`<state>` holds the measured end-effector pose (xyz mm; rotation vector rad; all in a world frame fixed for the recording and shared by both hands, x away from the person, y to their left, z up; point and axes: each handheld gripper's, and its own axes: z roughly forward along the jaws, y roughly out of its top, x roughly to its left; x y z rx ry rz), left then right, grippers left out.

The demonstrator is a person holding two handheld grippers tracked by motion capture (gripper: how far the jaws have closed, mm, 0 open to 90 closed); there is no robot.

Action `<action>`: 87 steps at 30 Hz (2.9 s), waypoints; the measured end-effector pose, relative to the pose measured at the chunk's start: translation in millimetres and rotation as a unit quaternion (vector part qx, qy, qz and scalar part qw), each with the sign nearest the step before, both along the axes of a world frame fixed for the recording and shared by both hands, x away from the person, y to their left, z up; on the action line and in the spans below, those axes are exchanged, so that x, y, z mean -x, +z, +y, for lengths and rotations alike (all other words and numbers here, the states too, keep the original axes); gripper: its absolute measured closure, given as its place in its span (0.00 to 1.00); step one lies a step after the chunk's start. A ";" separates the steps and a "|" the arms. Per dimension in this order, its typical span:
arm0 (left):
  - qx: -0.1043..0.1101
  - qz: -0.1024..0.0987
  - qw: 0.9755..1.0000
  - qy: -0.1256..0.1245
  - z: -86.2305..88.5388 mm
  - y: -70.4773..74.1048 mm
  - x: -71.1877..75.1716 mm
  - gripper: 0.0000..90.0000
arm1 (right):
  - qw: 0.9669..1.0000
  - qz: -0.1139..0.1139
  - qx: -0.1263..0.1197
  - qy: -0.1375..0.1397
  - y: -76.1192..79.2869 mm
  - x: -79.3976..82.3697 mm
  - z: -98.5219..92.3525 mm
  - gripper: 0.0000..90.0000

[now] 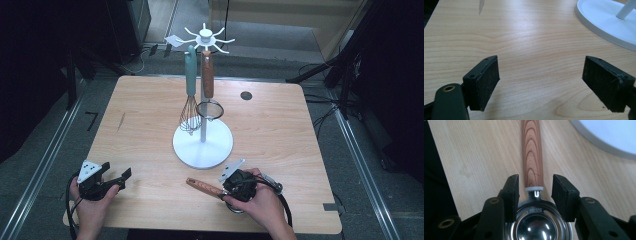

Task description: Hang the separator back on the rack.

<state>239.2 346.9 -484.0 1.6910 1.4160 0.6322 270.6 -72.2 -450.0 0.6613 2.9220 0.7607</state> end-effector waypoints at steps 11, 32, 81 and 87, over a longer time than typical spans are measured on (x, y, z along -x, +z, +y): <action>-0.002 0.000 1.000 0.000 -0.8 0.0 -0.2 0.16 | 0.998 0.033 0.049 -0.003 -5.6 -6.6 18.4 0.73; -0.006 0.003 1.000 0.001 -1.6 0.0 -0.5 0.16 | 0.993 0.025 0.116 0.008 -11.3 -9.0 40.2 0.77; -0.001 -0.009 1.000 -0.016 -0.2 0.3 0.6 0.09 | 0.996 -0.015 -0.024 -0.090 1.6 -13.9 -16.3 0.79; -0.001 -0.008 1.000 -0.017 -0.1 0.4 0.7 0.09 | 0.993 -0.022 -0.050 -0.103 2.2 -16.0 -24.5 0.79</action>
